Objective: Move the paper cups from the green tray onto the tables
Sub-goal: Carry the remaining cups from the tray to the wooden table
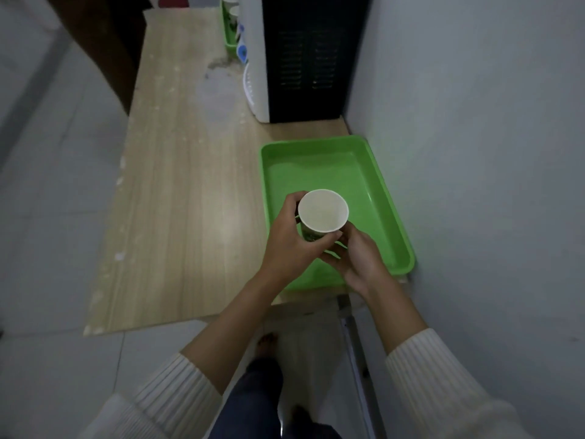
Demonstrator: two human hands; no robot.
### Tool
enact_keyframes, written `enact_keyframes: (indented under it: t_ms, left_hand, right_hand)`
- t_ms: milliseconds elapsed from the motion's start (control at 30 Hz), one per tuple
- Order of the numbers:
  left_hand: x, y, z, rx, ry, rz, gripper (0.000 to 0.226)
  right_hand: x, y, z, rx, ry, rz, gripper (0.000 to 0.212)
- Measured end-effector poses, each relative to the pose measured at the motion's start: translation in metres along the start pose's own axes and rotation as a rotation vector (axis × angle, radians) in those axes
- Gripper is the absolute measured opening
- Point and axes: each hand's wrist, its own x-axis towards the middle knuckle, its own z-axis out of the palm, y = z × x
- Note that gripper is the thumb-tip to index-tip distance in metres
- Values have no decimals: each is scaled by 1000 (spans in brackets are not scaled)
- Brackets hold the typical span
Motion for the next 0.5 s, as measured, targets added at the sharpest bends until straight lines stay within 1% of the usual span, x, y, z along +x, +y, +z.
enact_keyframes:
  t_ms: [133,233,367,500]
  left_hand:
    - [-59,5,-7,-29,157,-44,63]
    - [-101,5,-20,-30,275,-79,64]
    - [-156,3,-52,-17,433,-128,64]
    - [-212,1,-94,16,586,-198,66]
  right_hand:
    - [-35,24,2,-66,-103,8,24]
    - [-57,45,12,-88,-198,48,24]
    - [-84,79,40,-181,-359,103,27]
    - [-113,110,80,-294,-524,201,31]
